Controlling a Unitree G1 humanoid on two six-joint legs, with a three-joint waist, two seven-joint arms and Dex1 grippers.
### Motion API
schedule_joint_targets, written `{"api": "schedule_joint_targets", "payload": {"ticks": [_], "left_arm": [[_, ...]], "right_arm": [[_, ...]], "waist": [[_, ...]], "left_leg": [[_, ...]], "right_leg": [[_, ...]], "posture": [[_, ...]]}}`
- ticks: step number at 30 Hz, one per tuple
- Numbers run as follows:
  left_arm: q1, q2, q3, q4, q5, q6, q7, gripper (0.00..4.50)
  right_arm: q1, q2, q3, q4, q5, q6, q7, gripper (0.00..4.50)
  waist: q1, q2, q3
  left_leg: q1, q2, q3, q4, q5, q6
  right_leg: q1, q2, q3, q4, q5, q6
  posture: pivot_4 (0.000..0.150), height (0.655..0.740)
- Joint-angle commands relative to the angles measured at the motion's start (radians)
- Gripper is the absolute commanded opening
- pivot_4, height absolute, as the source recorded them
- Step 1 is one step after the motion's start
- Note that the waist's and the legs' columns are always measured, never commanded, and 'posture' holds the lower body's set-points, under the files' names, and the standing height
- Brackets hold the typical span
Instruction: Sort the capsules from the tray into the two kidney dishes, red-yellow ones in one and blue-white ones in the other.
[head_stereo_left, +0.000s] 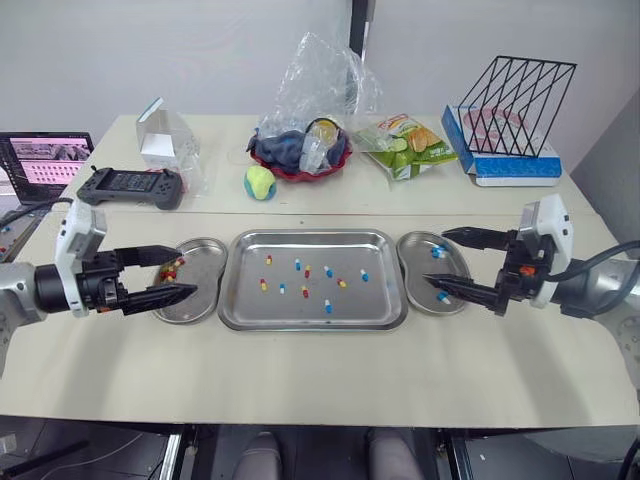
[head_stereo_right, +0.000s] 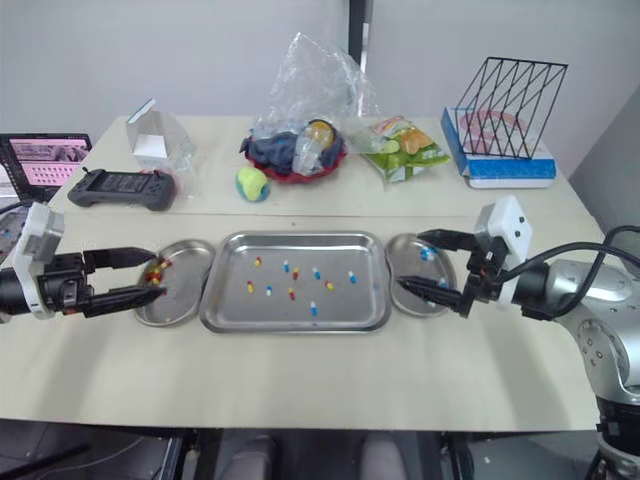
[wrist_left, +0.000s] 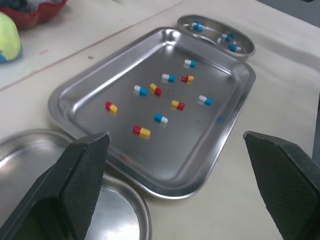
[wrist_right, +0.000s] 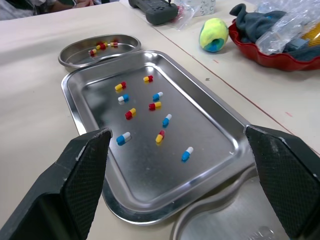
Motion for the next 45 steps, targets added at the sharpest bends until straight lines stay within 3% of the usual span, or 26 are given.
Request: {"api": "schedule_joint_targets", "payload": {"ticks": [1, 10, 14, 19, 26, 33, 39, 45], "left_arm": [[-0.072, -0.026, 0.016, -0.01, -0.02, 0.063, 0.116, 4.5], [-0.158, -0.08, -0.125, -0.045, 0.046, 0.041, 0.165, 4.5], [-0.411, -0.125, -0.35, 0.17, 0.227, -0.135, 0.047, 4.5], [-0.544, -0.232, -0.509, 0.347, 0.368, -0.323, -0.06, 4.5], [-0.708, -0.33, -0.603, 0.645, 0.52, -0.496, -0.117, 4.5], [-0.743, -0.388, -0.617, 0.777, 0.589, -0.62, -0.163, 4.5], [-0.769, -0.412, -0.624, 0.848, 0.643, -0.697, -0.164, 2.68], [-0.779, -0.428, -0.633, 0.905, 0.685, -0.757, -0.184, 2.68]], "right_arm": [[-0.015, -0.013, -0.017, -0.02, 0.026, -0.003, 0.012, 4.46], [0.036, -0.034, -0.066, -0.059, 0.061, 0.018, 0.018, 4.46], [0.211, -0.059, -0.238, -0.168, 0.169, 0.112, 0.015, 4.46], [0.293, -0.03, -0.269, -0.245, 0.159, 0.099, -0.061, 4.46], [0.346, -0.009, -0.304, -0.278, 0.137, 0.07, -0.126, 4.46], [0.433, 0.02, -0.335, -0.297, 0.103, 0.04, -0.172, 4.46], [0.421, 0.035, -0.313, -0.268, 0.078, 0.006, -0.197, 4.5], [0.412, 0.046, -0.301, -0.248, 0.063, -0.017, -0.198, 4.5]], "waist": [[0.008, 0.0, 0.0], [0.018, -0.001, 0.0], [0.044, -0.001, 0.0], [0.041, -0.001, 0.0], [0.04, -0.003, 0.001], [0.042, -0.003, 0.002], [0.041, -0.003, 0.002], [0.041, -0.003, 0.002]], "left_leg": [[0.0, 0.0, 0.0, 0.0, 0.0, 0.0], [-0.001, 0.0, 0.0, 0.004, 0.0, 0.001], [-0.002, 0.0, -0.001, 0.004, 0.0, 0.001], [0.001, -0.001, -0.001, 0.006, -0.001, 0.002], [0.0, -0.001, -0.001, 0.006, -0.001, 0.002], [0.0, -0.001, -0.001, 0.007, -0.003, 0.005], [0.0, -0.001, -0.001, 0.008, -0.003, 0.005], [0.0, -0.001, -0.001, 0.008, -0.003, 0.005]], "right_leg": [[0.0, 0.0, 0.0, 0.0, 0.0, 0.0], [0.001, 0.0, 0.0, 0.0, 0.0, 0.0], [0.001, 0.0, -0.002, 0.0, 0.0, 0.0], [0.009, 0.0, -0.001, -0.005, 0.0, 0.0], [0.01, 0.0, -0.002, -0.008, 0.0, 0.001], [0.011, 0.0, -0.003, -0.011, 0.0, 0.002], [0.012, 0.0, -0.002, -0.01, 0.0, 0.002], [0.012, 0.0, -0.002, -0.01, 0.0, 0.002]], "posture": [[0.15, 0.738], [0.15, 0.738], [0.15, 0.738], [0.15, 0.738], [0.15, 0.738], [0.15, 0.738], [0.15, 0.738], [0.15, 0.738]]}}
